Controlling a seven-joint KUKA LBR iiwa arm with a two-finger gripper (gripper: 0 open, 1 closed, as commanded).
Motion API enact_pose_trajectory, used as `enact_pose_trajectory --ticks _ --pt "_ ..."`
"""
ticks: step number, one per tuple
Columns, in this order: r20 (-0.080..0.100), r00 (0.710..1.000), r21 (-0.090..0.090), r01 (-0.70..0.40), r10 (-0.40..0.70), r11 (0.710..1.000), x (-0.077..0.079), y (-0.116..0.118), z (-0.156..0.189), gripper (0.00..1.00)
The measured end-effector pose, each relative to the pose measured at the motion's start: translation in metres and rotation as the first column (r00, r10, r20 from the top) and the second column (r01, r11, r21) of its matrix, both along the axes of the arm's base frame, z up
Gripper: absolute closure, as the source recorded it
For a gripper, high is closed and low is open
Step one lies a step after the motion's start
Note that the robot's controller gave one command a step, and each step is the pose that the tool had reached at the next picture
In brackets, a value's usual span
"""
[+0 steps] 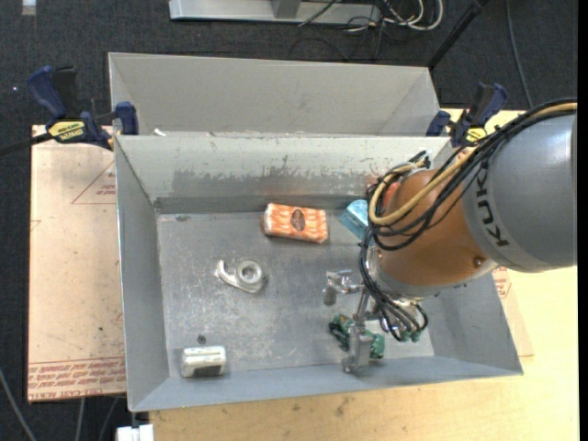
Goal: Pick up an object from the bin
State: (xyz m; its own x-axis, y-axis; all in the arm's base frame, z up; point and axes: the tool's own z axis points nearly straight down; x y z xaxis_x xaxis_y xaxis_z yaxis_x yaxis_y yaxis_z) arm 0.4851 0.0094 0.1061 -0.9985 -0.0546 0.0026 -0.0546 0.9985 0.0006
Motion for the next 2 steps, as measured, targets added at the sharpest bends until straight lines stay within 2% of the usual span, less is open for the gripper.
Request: enact_pose_trajectory --ticks 1,2 --pt "0.002 0.989 0.001 0.148 -0.148 0.989 0.01 -0.019 0.019 0.0" --pt "0.004 0.99 0.0 0.141 -0.141 0.99 0.01 -0.046 0.007 0.0"
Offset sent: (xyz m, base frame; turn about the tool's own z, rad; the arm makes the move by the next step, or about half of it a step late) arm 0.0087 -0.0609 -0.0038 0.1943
